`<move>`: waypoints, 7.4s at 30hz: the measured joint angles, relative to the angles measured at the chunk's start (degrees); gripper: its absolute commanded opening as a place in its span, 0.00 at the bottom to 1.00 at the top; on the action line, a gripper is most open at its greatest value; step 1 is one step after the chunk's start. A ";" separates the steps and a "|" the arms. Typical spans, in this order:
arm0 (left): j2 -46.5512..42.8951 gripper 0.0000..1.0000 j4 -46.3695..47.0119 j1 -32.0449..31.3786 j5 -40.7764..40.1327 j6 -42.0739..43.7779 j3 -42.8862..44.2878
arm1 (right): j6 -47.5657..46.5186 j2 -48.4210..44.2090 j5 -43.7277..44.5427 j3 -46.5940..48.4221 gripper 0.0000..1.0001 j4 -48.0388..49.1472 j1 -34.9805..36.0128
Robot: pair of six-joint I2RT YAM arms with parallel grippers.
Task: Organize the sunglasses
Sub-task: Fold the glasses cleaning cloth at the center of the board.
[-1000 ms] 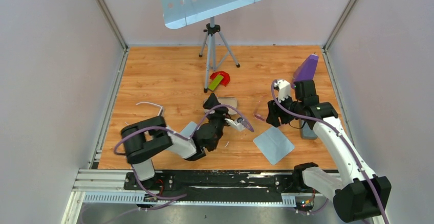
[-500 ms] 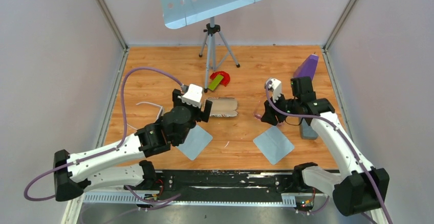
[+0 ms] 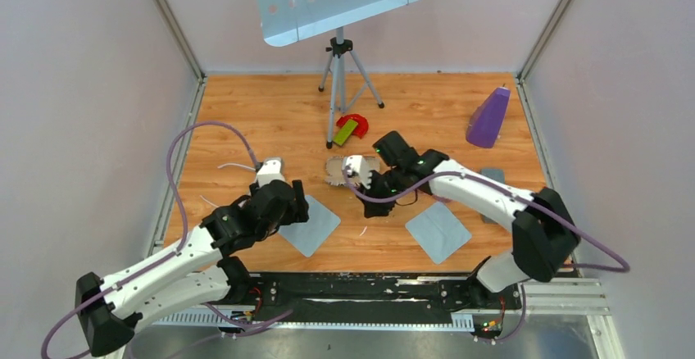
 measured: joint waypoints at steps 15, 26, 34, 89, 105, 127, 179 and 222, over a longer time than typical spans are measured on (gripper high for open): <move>-4.04 0.78 -2.67 13.97 9.66 -12.33 -10.82 | 2.12 27.32 4.87 14.43 0.32 10.43 12.20; -3.13 0.77 2.29 23.80 13.18 -10.43 -12.09 | 4.74 31.06 6.78 16.76 0.31 10.86 12.20; -4.33 0.78 2.43 24.79 13.31 -7.98 -12.20 | 5.38 30.51 7.65 15.69 0.31 11.54 12.20; 29.97 0.46 18.43 23.26 30.14 11.52 -2.40 | 13.44 20.92 7.61 5.84 0.53 12.20 -0.26; 28.87 0.41 14.03 18.95 23.06 11.87 -2.69 | 13.62 25.07 13.20 9.33 0.41 13.44 4.04; 34.23 0.35 20.26 18.88 24.68 12.07 -0.37 | 13.53 26.64 15.21 10.43 0.27 15.21 6.16; 31.23 0.00 18.12 14.49 20.61 11.30 -2.84 | 12.39 25.59 14.95 9.33 0.00 14.19 6.82; 13.31 0.00 17.64 14.01 22.88 14.10 -9.20 | 8.70 16.65 10.05 4.11 0.00 14.80 5.60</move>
